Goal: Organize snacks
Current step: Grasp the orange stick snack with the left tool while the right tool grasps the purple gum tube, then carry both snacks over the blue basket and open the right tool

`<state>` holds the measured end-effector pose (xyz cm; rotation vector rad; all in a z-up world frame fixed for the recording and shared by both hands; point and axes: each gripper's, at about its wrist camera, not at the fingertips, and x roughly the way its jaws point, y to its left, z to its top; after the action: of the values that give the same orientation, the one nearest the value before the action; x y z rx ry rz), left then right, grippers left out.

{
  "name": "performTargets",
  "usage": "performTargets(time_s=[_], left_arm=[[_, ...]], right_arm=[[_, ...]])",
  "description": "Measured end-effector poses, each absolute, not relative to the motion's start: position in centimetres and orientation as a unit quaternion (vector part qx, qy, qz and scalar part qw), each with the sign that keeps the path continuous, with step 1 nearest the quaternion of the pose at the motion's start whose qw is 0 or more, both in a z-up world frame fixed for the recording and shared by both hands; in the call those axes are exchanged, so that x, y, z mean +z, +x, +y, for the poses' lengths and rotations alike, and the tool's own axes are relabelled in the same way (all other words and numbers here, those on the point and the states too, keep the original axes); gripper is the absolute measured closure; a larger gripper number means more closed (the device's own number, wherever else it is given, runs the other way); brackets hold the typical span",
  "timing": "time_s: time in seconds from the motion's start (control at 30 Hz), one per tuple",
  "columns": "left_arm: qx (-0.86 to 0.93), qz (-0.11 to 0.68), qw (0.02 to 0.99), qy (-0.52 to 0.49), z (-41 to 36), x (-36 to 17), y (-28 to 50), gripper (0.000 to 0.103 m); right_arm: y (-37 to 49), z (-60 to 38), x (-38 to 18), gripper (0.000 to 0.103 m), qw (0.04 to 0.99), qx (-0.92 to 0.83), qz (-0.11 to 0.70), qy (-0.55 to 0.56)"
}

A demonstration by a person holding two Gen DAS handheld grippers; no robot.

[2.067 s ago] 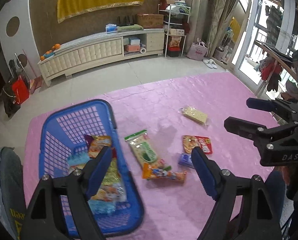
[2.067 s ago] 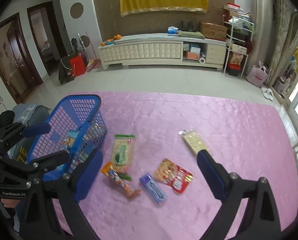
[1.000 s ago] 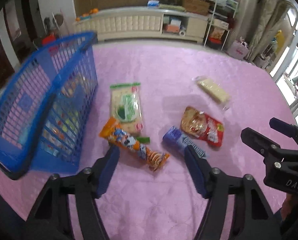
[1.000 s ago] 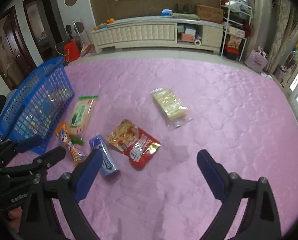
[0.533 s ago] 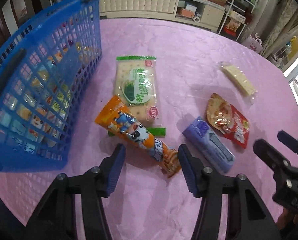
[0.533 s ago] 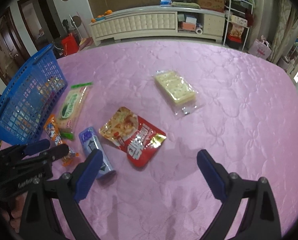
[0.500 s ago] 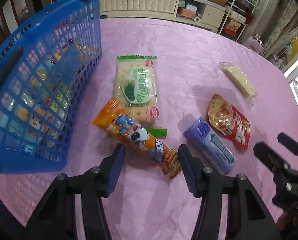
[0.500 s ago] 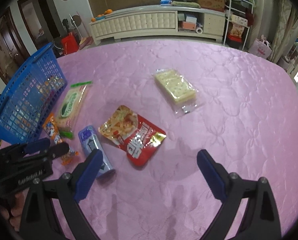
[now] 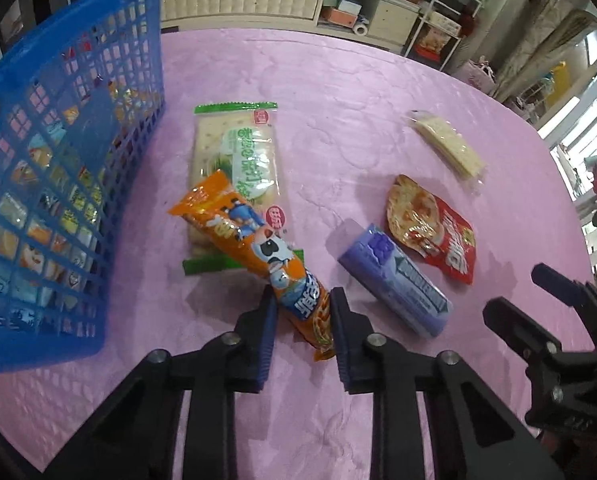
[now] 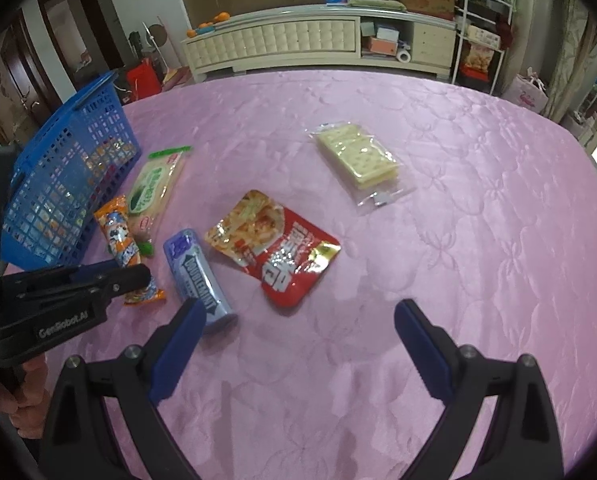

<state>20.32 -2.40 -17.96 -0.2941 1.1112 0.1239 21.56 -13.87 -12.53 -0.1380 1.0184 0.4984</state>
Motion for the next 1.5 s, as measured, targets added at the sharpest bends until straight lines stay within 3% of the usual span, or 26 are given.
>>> performTargets(time_s=[0.5, 0.77, 0.83, 1.07, 1.13, 1.5], left_arm=[[0.016, 0.5, 0.86, -0.098, -1.8, -15.5, 15.4, 0.08], [0.019, 0.51, 0.856, -0.086, -1.6, -16.3, 15.3, 0.08], [0.018, 0.508, 0.857, -0.085, -1.4, -16.3, 15.3, 0.079], [0.015, 0.51, 0.855, -0.091, -1.1, -17.0, 15.9, 0.079], [0.015, 0.51, 0.855, -0.093, -1.0, -17.1, 15.9, 0.079], [-0.007, 0.485, 0.871, -0.079, -1.6, -15.0, 14.9, 0.079]], right_arm=[[19.9, -9.5, -13.0, 0.007, 0.817, 0.291, 0.477, -0.144], [21.2, -7.2, -14.8, 0.024, 0.788, 0.327, 0.498, -0.156], [21.2, -6.4, -15.2, 0.036, 0.782, 0.337, 0.499, -0.164], [21.2, -5.5, -15.6, 0.044, 0.791, 0.346, 0.47, -0.184], [21.1, -5.7, -15.4, 0.064, 0.793, 0.345, 0.466, -0.187], [19.8, -8.0, -12.3, 0.068, 0.812, 0.332, 0.465, -0.123]])
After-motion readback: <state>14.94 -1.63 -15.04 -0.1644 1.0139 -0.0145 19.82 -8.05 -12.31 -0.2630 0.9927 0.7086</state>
